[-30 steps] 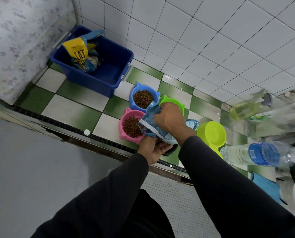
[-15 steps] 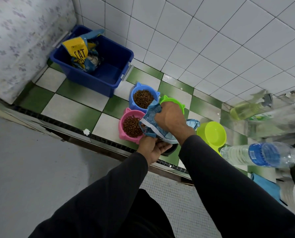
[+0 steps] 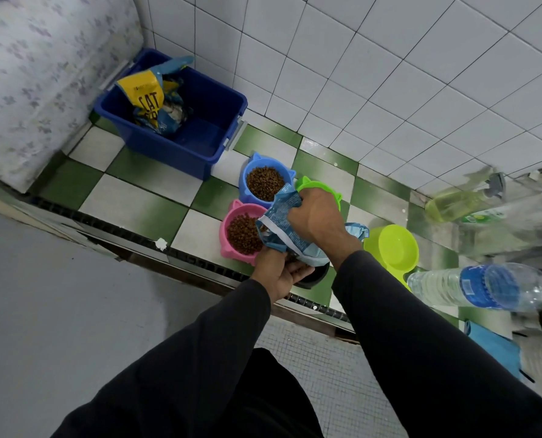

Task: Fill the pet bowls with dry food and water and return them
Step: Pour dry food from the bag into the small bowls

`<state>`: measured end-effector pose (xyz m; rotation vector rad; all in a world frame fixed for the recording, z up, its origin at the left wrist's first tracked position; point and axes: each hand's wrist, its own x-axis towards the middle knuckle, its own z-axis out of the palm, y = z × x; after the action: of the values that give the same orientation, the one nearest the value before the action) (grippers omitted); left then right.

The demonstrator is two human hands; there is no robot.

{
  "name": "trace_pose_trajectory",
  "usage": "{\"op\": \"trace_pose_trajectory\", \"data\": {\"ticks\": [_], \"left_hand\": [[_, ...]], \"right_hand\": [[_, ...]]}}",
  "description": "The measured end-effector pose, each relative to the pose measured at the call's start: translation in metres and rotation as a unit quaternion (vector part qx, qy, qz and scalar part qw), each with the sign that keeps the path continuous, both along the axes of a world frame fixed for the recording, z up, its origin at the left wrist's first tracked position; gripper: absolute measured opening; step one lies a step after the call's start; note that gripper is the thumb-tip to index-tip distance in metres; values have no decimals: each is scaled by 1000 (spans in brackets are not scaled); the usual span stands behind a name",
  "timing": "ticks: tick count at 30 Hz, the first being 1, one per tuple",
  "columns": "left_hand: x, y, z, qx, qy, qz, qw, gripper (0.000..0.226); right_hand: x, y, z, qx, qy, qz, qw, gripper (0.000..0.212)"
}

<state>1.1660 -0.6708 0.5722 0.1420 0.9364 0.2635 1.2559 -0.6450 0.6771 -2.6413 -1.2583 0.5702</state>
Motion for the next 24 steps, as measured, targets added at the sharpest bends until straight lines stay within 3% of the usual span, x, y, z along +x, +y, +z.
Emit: {"op": "trace_pose_trajectory", "data": {"ticks": [11, 13, 18, 24], "left_hand": [[11, -2, 19, 122, 48, -55, 990, 29], [13, -2, 23, 157, 54, -75, 983, 28], [19, 2, 31, 281, 84, -120, 949, 34], [28, 11, 43, 447, 119, -182, 868, 57]], "right_hand": [[43, -29, -4, 44, 57, -76, 994, 6], [56, -40, -9, 85, 82, -106, 987, 15], [70, -66, -12, 194, 232, -207, 930, 23], [82, -82, -15, 302, 346, -301, 836, 41]]}}
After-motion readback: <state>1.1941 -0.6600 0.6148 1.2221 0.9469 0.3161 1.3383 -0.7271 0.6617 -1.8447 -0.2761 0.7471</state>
